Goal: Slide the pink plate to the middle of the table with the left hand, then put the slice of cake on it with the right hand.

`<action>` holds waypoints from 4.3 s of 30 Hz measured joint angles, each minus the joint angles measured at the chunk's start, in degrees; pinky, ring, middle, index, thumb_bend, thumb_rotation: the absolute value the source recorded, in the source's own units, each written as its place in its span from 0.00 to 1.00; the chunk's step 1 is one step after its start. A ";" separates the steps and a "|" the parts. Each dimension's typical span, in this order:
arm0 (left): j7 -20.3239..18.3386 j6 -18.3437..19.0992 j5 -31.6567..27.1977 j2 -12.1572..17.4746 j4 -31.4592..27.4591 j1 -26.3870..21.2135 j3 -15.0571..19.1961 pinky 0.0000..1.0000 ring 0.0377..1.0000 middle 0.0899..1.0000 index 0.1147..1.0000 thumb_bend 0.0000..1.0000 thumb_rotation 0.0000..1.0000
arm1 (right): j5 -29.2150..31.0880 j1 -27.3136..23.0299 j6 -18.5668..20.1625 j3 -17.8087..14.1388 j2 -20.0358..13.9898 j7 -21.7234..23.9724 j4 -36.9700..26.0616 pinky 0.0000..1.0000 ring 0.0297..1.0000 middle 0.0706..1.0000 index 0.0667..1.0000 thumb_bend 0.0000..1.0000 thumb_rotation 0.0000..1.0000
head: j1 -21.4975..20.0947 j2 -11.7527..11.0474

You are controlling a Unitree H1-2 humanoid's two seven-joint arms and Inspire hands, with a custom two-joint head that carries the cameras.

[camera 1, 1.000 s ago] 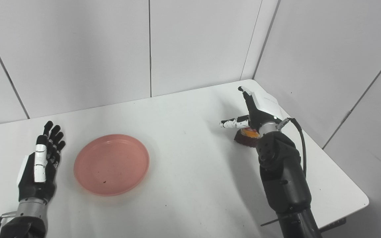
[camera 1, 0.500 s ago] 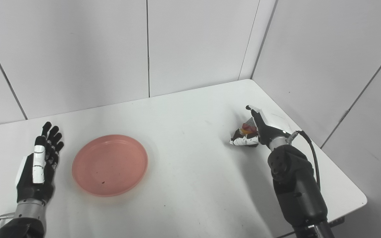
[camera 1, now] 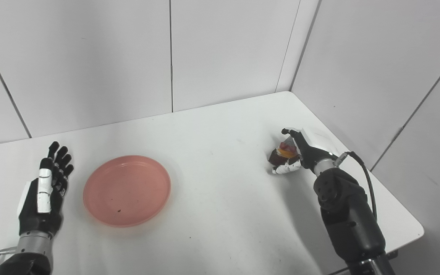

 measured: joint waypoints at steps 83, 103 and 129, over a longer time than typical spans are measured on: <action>7.61 6.72 5.73 -4.72 -10.14 5.28 -3.57 1.00 1.00 1.00 1.00 0.72 1.00 | 10.39 -9.54 -21.47 34.09 15.30 -24.11 10.98 0.29 0.37 0.43 0.48 0.51 0.00 | 22.75 1.76; 10.97 6.18 9.88 -6.37 -8.86 4.84 -5.98 1.00 1.00 1.00 1.00 0.75 1.00 | 11.03 -12.61 -26.52 33.16 14.80 -26.56 18.74 0.31 0.37 0.44 0.50 0.51 0.00 | 31.46 1.93; 11.35 6.05 10.89 -6.41 -8.82 4.77 -6.58 1.00 1.00 1.00 1.00 0.77 1.00 | 20.27 -8.85 -28.59 29.67 10.87 -21.27 13.40 0.90 0.98 1.00 0.99 0.53 0.46 | 31.11 2.46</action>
